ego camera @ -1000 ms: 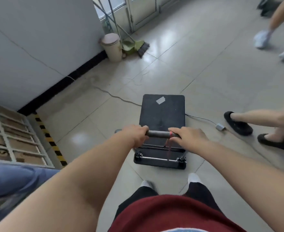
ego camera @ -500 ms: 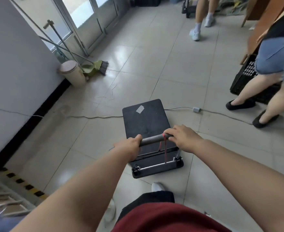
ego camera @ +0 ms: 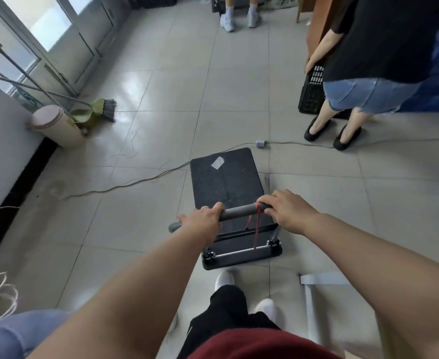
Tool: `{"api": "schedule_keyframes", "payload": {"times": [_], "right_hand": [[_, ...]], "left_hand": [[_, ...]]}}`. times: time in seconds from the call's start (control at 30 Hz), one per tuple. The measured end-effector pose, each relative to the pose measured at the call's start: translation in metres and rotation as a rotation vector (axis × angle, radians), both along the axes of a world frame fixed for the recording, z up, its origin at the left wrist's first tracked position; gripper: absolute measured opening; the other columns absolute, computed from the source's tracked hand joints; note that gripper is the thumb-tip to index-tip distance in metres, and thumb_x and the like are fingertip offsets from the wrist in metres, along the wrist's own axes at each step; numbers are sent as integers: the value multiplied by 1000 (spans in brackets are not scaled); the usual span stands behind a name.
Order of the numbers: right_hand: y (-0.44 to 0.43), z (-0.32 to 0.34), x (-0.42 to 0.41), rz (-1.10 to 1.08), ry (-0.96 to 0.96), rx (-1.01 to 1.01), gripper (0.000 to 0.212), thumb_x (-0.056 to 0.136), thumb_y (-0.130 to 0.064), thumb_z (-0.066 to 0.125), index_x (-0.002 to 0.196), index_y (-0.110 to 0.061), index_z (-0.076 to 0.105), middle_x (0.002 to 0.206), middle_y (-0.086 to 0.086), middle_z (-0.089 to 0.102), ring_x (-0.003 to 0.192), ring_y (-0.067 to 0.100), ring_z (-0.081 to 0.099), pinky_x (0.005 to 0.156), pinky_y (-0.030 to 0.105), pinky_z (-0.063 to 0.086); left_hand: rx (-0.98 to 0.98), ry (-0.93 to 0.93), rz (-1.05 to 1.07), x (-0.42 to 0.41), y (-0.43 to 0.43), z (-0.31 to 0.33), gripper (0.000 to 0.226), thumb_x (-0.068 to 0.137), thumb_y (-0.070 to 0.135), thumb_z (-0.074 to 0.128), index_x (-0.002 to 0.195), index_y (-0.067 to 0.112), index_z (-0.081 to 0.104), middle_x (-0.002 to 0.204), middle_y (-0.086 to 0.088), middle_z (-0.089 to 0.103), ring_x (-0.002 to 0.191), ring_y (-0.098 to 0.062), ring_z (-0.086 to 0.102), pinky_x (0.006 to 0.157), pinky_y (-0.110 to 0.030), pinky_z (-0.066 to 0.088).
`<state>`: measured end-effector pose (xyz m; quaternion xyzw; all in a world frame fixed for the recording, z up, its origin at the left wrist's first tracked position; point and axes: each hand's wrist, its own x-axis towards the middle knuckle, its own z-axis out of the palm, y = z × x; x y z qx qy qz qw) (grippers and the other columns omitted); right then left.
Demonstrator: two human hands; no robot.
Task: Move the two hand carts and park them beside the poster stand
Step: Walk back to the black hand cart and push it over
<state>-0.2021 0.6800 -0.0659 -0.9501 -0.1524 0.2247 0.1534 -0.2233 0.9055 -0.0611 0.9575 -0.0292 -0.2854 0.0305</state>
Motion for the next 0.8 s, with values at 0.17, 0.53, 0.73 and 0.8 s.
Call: {"api": "schedule_keyframes", "payload": {"times": [0.17, 0.53, 0.73, 0.8], "right_hand": [[-30, 4, -30, -111, 10, -13, 25, 97, -31, 44, 121, -33, 51, 108, 3, 53, 107, 25, 46, 92, 37, 39], [-57, 9, -59, -288, 42, -1, 29, 96, -35, 44, 124, -34, 53, 113, 6, 55, 114, 28, 46, 94, 39, 37], [-51, 14, -57, -388, 35, -21, 28, 96, -40, 43, 121, -33, 54, 114, 6, 56, 116, 29, 46, 96, 43, 40], [-51, 14, -54, -410, 58, -31, 28, 96, -40, 42, 121, -32, 53, 114, 6, 55, 116, 29, 45, 97, 44, 40]], "left_hand": [[-12, 48, -112, -5, -32, 6, 13, 98, 28, 42, 110, 28, 36, 102, -2, 52, 90, -24, 45, 83, -51, 37], [116, 21, -281, 5, -68, 12, 33, 93, 21, 55, 117, 30, 35, 112, -3, 55, 105, -27, 49, 86, -52, 39], [151, -22, -330, 22, -73, 11, 41, 91, 22, 59, 122, 34, 33, 115, -3, 53, 106, -27, 48, 84, -54, 41], [146, -27, -351, 31, -75, 10, 41, 91, 23, 59, 122, 34, 34, 116, -3, 53, 108, -27, 47, 84, -55, 40]]}}
